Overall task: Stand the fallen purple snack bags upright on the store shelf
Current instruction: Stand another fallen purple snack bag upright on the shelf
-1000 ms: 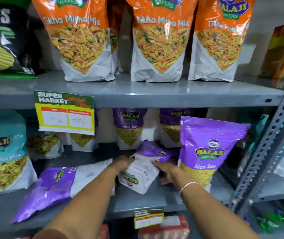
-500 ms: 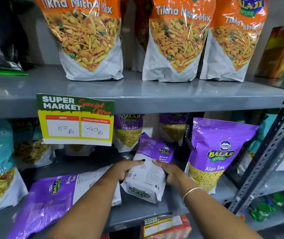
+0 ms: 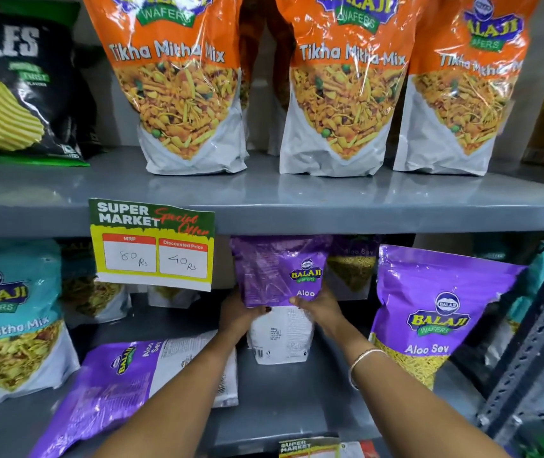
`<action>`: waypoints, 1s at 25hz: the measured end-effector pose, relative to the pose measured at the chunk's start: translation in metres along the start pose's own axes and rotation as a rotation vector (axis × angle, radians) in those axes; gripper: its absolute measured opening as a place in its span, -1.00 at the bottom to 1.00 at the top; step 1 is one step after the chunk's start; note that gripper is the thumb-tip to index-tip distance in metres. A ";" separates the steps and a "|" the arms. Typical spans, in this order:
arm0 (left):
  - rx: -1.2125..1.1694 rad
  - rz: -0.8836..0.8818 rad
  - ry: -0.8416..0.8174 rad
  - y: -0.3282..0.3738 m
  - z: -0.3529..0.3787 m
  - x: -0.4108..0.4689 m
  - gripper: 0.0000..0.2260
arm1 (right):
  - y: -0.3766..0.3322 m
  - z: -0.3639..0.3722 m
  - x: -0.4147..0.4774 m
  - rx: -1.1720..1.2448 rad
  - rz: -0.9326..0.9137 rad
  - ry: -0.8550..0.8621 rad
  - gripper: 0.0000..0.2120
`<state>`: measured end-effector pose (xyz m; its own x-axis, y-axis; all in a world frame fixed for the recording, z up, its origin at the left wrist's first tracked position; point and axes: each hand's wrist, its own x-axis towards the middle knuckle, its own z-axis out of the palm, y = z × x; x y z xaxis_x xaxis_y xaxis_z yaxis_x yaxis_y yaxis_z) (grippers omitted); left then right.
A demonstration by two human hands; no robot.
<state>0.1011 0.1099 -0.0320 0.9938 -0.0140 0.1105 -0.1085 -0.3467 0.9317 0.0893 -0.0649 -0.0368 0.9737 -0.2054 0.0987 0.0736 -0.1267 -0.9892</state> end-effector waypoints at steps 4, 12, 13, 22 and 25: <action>-0.067 -0.032 -0.043 -0.002 0.002 -0.001 -0.53 | 0.009 0.003 -0.005 -0.215 0.051 0.103 -0.45; -0.032 -0.079 -0.450 0.011 -0.014 0.001 -0.29 | 0.007 0.019 -0.032 -0.333 0.076 0.064 -0.22; -0.026 -0.100 -0.515 0.012 -0.016 -0.001 -0.33 | 0.006 0.017 -0.032 -0.365 0.076 -0.020 -0.13; -0.017 -0.184 -0.647 0.014 -0.033 0.004 -0.56 | 0.004 0.007 -0.037 -0.485 0.061 -0.195 -0.16; 0.003 -0.111 -0.437 0.015 -0.035 0.007 -0.53 | -0.001 -0.010 -0.025 -0.499 0.087 -0.342 -0.34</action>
<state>0.1053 0.1371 -0.0056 0.9170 -0.3709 -0.1467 -0.0015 -0.3711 0.9286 0.0627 -0.0691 -0.0374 0.9918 0.0773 -0.1021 -0.0387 -0.5798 -0.8139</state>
